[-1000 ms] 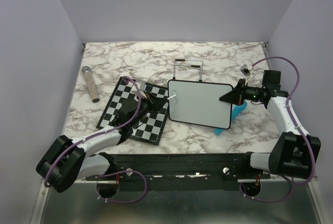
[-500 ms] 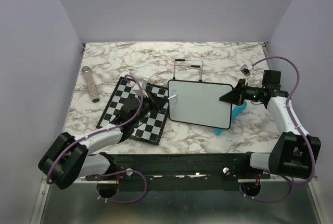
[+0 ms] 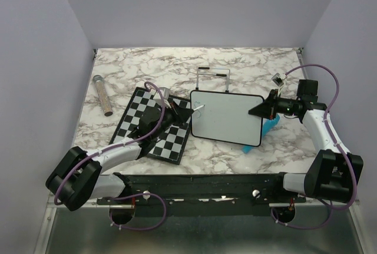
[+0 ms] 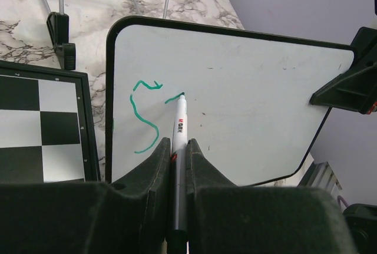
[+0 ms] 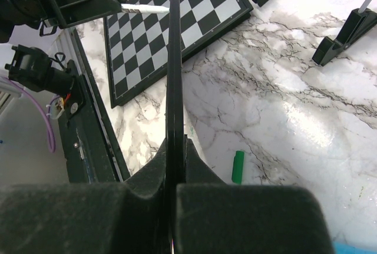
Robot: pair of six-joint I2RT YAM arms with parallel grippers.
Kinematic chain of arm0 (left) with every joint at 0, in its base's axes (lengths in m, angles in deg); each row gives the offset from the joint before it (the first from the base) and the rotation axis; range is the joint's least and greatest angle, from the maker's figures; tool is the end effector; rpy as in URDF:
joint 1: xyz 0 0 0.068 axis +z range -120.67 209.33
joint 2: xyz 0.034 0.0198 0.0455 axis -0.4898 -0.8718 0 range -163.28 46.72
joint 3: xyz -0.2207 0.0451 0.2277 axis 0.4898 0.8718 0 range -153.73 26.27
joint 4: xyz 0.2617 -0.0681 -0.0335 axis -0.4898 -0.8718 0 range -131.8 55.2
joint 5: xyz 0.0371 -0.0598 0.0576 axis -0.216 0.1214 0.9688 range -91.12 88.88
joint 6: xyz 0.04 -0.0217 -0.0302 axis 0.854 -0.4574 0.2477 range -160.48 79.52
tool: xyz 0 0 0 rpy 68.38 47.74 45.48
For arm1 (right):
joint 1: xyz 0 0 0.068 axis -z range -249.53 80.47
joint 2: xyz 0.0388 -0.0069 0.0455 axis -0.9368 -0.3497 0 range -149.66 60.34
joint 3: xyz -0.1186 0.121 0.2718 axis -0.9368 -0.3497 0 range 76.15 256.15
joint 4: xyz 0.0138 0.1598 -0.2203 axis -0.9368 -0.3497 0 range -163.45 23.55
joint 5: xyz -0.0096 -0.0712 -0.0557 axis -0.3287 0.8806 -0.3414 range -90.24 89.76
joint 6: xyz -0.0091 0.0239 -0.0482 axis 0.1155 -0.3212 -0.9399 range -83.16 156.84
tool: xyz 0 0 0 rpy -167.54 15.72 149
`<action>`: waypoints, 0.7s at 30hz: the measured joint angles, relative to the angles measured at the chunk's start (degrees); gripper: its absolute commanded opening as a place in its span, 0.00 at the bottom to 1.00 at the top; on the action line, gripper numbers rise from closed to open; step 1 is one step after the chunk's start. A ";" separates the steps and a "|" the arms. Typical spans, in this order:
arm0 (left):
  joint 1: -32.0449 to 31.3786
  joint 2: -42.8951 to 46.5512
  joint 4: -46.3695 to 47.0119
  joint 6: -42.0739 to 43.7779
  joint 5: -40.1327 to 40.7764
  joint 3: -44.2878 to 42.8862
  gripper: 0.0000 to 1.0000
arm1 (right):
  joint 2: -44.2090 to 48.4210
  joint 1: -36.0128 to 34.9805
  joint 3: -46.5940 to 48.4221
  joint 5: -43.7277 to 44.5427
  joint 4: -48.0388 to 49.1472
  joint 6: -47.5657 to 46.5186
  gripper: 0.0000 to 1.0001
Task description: Write a sentence on the whiteboard
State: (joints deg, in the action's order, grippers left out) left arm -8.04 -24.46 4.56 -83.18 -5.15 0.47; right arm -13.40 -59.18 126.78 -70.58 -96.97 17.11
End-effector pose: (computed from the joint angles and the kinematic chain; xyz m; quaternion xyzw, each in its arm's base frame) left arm 0.1986 -0.1550 0.2574 -0.0111 0.7431 -0.4501 0.4951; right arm 0.2456 -0.0098 0.2988 -0.2427 0.7593 0.4623 0.3884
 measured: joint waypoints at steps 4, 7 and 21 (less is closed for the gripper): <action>-0.17 -0.15 0.04 0.02 -0.11 -0.33 0.00 | 0.00 0.00 0.00 -0.02 0.00 0.00 0.01; -0.22 0.02 -0.02 0.04 -0.04 -0.31 0.00 | 0.00 0.00 0.00 -0.02 0.02 -0.02 0.01; -0.22 2.21 -1.44 1.60 2.12 -0.46 0.00 | 0.00 0.00 0.00 -0.02 0.02 -0.28 0.00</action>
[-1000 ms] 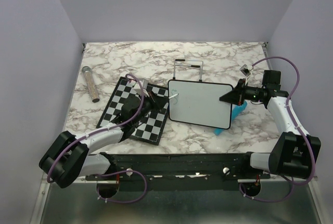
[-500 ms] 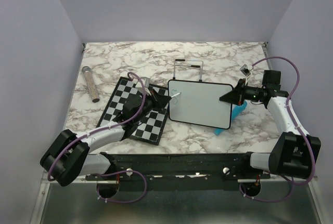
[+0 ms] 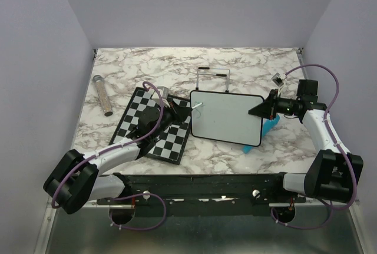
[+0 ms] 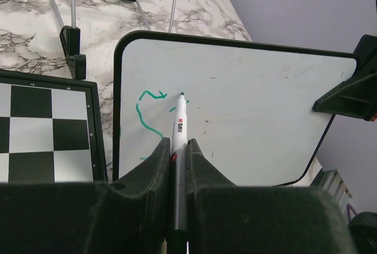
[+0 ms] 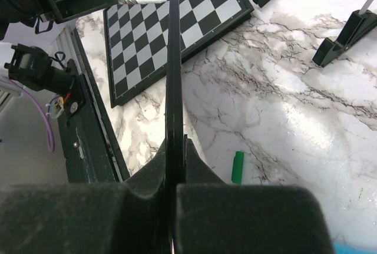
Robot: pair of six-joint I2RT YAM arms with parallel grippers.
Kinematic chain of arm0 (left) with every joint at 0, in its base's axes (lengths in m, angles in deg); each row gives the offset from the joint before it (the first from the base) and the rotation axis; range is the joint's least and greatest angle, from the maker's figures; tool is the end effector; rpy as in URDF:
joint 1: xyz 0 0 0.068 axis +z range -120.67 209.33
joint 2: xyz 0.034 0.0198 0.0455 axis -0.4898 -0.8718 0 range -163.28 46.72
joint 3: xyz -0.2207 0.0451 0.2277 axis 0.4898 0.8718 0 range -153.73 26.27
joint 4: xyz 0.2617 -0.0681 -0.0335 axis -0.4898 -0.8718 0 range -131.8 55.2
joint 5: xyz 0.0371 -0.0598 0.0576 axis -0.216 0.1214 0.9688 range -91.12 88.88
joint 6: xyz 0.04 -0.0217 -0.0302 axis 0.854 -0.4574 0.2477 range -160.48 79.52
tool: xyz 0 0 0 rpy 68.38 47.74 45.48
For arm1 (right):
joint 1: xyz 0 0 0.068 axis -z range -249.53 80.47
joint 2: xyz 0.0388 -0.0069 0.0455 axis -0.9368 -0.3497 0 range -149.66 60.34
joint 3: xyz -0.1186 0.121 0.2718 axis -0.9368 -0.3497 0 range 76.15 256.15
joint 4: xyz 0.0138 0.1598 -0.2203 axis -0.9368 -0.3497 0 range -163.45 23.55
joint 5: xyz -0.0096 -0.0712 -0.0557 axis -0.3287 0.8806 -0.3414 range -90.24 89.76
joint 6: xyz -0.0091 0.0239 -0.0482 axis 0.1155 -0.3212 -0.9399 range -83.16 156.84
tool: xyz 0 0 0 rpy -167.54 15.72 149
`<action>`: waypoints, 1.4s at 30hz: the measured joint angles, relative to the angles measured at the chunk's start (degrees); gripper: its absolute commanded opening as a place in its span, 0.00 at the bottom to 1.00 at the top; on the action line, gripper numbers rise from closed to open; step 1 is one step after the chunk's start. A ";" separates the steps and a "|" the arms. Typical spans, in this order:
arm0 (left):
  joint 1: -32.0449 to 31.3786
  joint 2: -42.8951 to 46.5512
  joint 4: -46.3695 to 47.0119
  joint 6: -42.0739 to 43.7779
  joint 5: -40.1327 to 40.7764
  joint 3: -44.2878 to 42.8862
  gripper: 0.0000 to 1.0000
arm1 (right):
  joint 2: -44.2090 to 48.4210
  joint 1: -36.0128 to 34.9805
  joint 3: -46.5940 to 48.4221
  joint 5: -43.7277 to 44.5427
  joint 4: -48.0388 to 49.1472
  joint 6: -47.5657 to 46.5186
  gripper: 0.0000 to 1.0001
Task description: Write a sentence on the whiteboard
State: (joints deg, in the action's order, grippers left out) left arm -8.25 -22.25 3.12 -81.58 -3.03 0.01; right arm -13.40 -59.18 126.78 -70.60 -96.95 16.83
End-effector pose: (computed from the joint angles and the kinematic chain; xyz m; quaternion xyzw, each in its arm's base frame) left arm 0.1951 -0.1517 0.2662 -0.0114 0.7360 -0.4385 0.5157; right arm 0.2456 -0.0098 0.2988 -0.2447 0.7585 0.4615 0.3897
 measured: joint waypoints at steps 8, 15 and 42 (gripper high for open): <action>0.02 -1.07 -0.72 0.24 0.00 -0.52 0.00 | 0.00 0.00 0.00 0.00 0.00 0.07 0.01; 0.07 -1.11 -0.87 0.26 -0.02 -0.52 0.00 | 0.00 0.00 0.00 0.00 0.00 0.11 0.01; 0.07 0.63 -7.80 0.13 -4.13 1.01 0.00 | 0.00 0.00 0.00 0.02 0.00 0.44 0.01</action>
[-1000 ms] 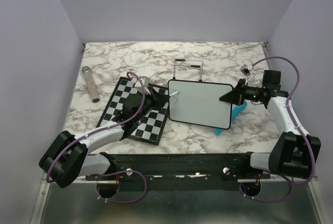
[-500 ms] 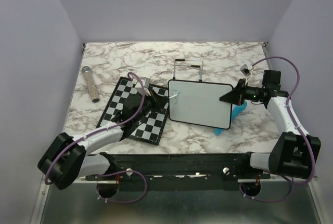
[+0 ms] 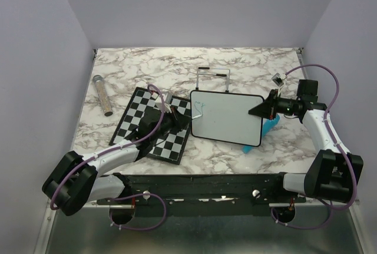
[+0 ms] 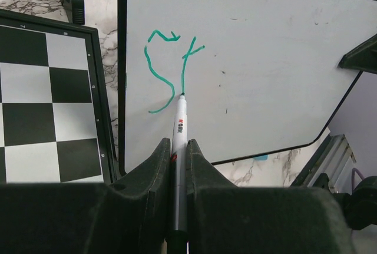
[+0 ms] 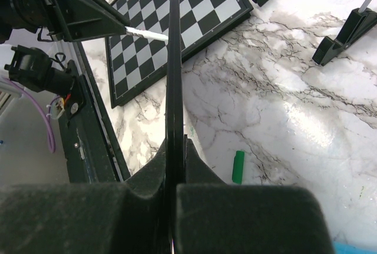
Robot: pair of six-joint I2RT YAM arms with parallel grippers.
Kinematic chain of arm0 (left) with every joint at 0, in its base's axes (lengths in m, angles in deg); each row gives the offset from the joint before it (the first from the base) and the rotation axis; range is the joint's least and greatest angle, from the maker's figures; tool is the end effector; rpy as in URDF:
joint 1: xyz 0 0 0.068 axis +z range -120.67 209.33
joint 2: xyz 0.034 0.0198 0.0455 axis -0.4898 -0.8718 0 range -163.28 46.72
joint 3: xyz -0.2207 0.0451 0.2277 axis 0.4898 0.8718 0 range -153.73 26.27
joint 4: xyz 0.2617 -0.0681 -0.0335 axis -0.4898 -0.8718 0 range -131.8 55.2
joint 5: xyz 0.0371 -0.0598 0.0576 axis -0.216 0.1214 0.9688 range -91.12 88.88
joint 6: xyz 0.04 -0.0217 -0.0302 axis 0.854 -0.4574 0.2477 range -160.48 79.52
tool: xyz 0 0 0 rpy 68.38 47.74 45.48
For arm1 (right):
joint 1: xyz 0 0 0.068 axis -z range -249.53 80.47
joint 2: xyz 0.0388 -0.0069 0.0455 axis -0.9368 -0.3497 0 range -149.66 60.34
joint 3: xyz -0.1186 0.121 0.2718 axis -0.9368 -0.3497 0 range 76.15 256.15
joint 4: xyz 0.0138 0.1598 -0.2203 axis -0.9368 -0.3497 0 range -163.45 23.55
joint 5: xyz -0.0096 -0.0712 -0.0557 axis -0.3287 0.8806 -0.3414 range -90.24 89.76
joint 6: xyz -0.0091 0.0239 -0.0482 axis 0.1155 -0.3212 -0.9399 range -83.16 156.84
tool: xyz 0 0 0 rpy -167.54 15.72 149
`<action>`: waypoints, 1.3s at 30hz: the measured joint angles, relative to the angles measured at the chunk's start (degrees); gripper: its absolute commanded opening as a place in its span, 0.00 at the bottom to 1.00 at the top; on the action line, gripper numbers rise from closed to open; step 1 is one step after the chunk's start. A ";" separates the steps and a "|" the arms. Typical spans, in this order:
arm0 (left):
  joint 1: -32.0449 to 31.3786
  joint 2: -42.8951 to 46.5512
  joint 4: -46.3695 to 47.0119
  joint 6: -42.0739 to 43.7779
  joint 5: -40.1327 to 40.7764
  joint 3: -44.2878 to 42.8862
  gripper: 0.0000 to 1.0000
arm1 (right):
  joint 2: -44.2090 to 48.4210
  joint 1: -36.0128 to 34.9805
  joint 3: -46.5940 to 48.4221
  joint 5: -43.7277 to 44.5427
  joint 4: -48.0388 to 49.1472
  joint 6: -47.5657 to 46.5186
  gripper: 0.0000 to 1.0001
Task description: Write a sentence on the whiteboard
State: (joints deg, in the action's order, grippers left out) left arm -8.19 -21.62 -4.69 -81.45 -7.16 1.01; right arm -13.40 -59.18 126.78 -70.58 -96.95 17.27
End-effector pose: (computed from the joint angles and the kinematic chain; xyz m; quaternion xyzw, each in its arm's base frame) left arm 0.1884 -0.1496 0.2479 0.0092 0.7820 -0.4253 0.4555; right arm 0.2456 -0.0098 0.2988 -0.2417 0.7595 0.4628 0.3879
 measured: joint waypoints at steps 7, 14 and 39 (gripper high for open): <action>0.02 0.00 1.51 -0.72 -1.40 1.25 0.00 | 0.02 0.00 0.00 -0.02 0.02 -0.04 0.00; 0.31 0.00 6.19 -2.36 -1.73 1.33 0.00 | 0.02 0.00 0.00 -0.02 0.02 -0.04 0.01; 1.55 -3.91 8.46 -2.78 -3.69 -0.76 0.00 | 0.02 0.00 0.00 0.00 0.00 -0.02 0.01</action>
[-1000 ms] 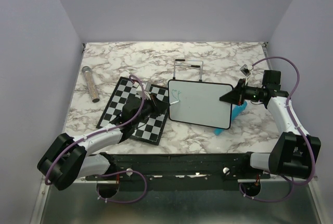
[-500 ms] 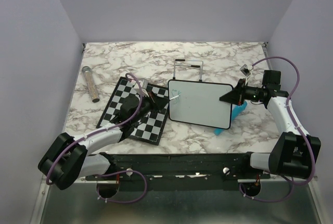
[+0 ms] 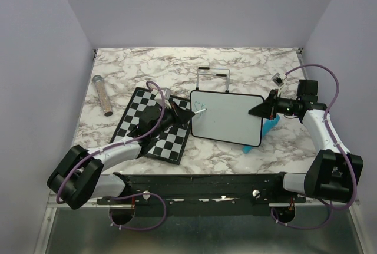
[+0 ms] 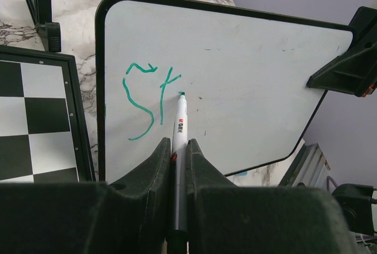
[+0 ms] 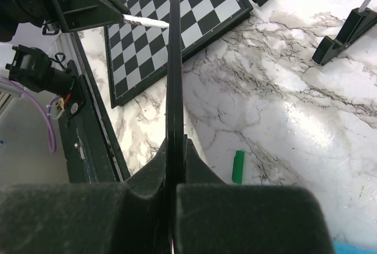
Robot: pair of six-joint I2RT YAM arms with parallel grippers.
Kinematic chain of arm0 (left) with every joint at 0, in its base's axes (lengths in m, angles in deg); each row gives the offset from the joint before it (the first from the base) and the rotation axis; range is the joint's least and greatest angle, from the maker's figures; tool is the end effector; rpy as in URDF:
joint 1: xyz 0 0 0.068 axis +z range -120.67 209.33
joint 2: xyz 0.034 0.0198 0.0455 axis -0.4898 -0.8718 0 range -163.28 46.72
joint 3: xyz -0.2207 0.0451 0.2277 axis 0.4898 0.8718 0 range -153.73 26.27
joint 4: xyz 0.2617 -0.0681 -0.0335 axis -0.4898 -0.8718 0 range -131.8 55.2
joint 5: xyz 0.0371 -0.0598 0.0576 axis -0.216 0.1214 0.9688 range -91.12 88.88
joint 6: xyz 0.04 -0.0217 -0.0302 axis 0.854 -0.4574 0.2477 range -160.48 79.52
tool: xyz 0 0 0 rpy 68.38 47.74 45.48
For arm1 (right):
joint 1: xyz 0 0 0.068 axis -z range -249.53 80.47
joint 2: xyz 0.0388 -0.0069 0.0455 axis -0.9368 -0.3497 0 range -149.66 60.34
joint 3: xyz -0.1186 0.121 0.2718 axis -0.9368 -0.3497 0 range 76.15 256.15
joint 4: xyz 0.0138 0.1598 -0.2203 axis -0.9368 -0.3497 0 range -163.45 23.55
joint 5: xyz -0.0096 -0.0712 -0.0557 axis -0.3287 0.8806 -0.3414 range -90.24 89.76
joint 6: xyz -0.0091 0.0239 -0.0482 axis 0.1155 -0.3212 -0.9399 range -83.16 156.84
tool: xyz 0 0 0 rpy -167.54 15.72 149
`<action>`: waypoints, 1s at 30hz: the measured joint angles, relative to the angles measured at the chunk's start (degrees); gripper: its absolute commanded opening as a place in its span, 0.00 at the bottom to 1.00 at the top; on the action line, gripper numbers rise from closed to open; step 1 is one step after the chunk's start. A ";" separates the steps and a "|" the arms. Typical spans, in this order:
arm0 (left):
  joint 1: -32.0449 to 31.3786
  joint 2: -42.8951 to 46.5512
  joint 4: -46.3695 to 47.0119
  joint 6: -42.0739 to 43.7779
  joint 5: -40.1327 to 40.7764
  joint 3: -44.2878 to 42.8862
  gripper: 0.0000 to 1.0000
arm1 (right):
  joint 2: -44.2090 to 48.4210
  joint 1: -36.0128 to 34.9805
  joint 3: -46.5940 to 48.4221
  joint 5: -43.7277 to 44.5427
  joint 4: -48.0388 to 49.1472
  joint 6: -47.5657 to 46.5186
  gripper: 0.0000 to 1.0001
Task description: Write a sentence on the whiteboard
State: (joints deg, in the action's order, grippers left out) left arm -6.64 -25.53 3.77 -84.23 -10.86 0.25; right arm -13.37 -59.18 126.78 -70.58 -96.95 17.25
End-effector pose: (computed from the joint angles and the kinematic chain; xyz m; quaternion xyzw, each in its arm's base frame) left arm 0.2023 -0.1545 0.2528 0.0048 0.7521 -0.4694 0.4625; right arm 0.2455 -0.0098 0.2989 -0.2420 0.7594 0.4627 0.3882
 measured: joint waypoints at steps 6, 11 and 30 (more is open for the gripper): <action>0.00 -0.15 -0.26 0.00 -0.15 -0.22 0.00 | 0.00 0.00 0.00 0.02 0.00 0.02 0.01; 0.02 0.15 -1.36 0.07 -0.15 -0.22 0.00 | 0.00 0.00 0.00 0.02 0.02 0.02 0.01; 0.00 0.96 -5.33 0.83 -2.03 0.11 0.00 | 0.00 0.00 0.00 0.02 0.02 0.02 0.00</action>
State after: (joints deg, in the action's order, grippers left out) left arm -6.64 -24.57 -1.56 -83.39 -12.89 0.36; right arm -13.37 -59.18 126.78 -70.56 -96.93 17.27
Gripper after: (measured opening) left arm 0.185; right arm 0.063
